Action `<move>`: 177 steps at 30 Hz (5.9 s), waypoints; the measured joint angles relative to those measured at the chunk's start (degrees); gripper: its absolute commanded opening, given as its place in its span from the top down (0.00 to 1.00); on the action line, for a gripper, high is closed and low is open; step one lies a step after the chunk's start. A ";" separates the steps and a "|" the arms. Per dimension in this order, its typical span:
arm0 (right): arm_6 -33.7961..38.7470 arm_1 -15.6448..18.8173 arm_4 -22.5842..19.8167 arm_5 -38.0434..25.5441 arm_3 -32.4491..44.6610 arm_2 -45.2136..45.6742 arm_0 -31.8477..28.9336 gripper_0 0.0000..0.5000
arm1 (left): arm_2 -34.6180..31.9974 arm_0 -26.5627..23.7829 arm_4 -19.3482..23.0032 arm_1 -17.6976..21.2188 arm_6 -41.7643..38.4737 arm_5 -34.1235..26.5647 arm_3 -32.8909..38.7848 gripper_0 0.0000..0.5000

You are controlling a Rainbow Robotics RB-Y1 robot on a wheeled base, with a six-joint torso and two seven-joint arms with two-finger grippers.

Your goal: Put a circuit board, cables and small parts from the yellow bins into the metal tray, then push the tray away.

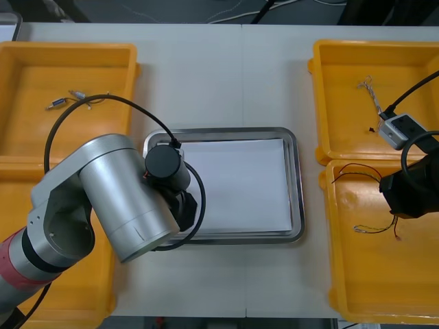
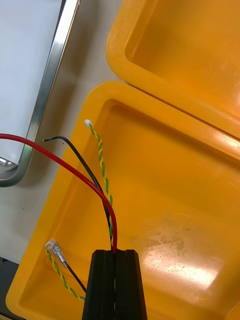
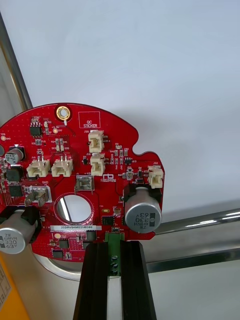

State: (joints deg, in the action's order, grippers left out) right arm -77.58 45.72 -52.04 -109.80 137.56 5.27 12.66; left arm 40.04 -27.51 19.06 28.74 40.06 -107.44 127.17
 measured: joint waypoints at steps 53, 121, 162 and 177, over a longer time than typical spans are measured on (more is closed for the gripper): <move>0.00 0.00 -0.03 0.00 0.00 0.00 0.04 1.00 | 4.85 0.01 -2.75 -2.79 0.88 5.04 -9.14 0.88; -1.22 -0.07 -1.91 -0.01 0.05 -6.77 1.64 1.00 | -45.16 6.41 16.78 12.35 29.60 -2.20 0.71 0.00; -7.24 -1.21 6.95 11.62 -7.53 -49.01 29.03 1.00 | -47.19 -13.35 11.92 13.18 64.19 12.50 -47.95 0.00; -7.24 -6.32 9.19 15.77 -17.08 -61.50 39.56 1.00 | -47.19 -20.61 10.18 12.31 69.90 21.75 -61.90 0.00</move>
State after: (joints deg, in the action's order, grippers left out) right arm -84.81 39.40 -42.84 -94.03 120.48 -56.23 52.22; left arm -7.16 -48.12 29.23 41.05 109.96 -85.70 65.26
